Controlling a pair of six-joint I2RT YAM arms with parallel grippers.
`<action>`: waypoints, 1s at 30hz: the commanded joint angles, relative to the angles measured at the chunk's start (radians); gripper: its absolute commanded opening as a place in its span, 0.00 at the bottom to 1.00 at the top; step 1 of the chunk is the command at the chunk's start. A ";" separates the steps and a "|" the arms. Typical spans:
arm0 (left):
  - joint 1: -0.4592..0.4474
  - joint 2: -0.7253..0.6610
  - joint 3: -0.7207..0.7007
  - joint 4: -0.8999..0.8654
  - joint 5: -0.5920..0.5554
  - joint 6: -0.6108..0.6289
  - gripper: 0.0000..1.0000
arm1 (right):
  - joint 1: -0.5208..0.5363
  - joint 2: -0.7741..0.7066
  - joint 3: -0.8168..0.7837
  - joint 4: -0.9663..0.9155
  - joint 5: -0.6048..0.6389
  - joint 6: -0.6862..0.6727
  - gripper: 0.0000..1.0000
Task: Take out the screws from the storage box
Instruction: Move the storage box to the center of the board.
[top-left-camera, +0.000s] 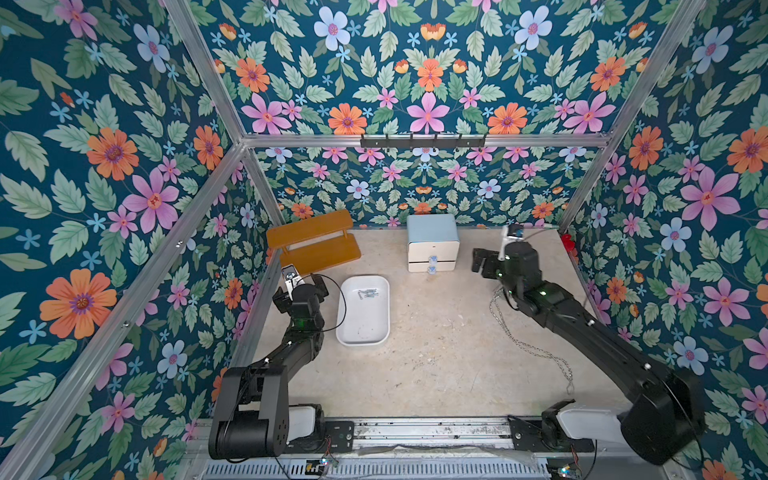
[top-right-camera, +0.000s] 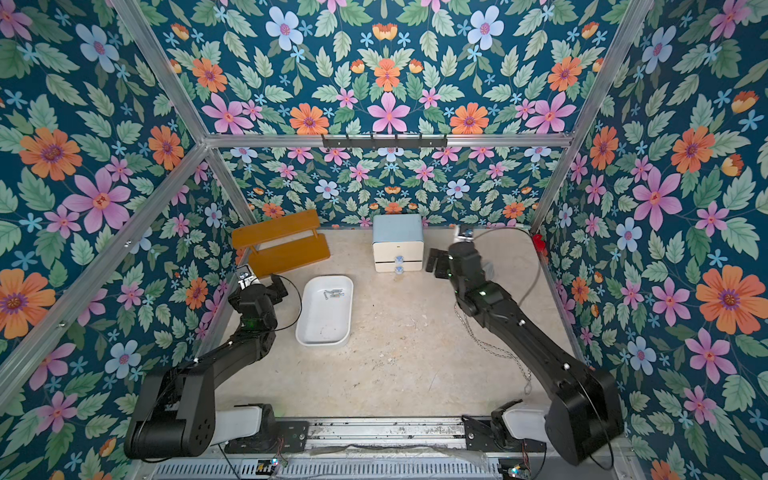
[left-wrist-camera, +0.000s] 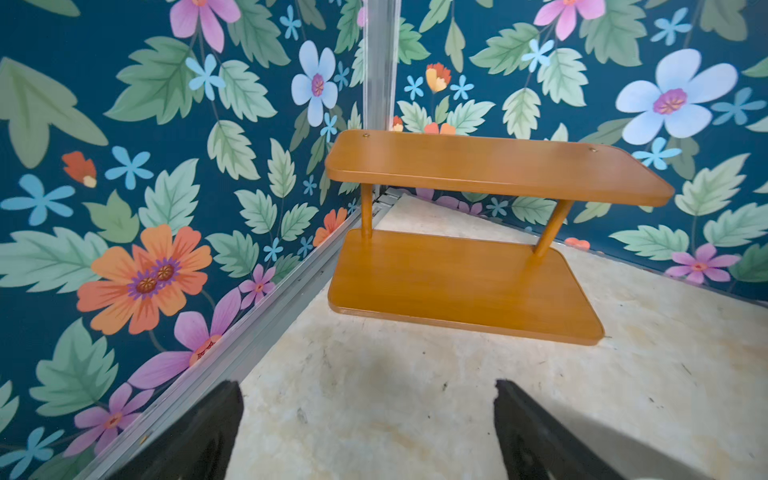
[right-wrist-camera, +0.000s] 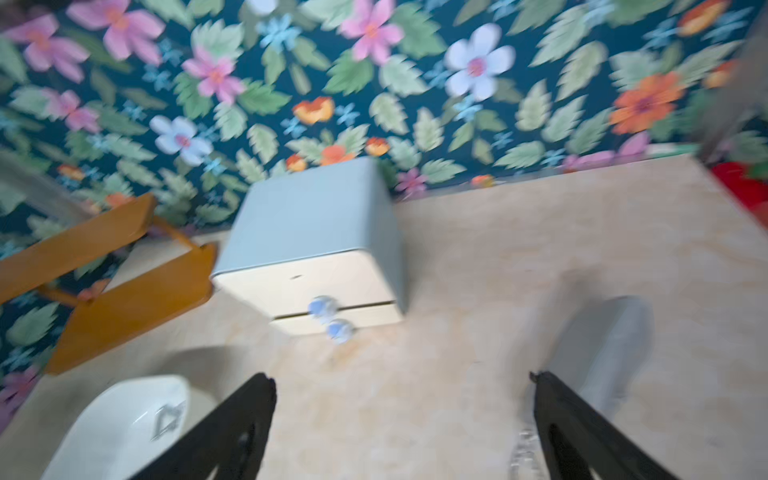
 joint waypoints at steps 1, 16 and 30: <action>0.001 -0.011 0.011 -0.144 -0.026 -0.059 0.99 | 0.127 0.185 0.181 -0.328 -0.017 0.105 0.94; 0.002 -0.038 0.025 -0.229 -0.154 -0.113 0.99 | 0.355 0.793 0.803 -0.615 -0.197 0.246 0.76; 0.002 -0.037 0.028 -0.241 -0.152 -0.127 0.99 | 0.371 0.889 0.874 -0.652 -0.237 0.279 0.48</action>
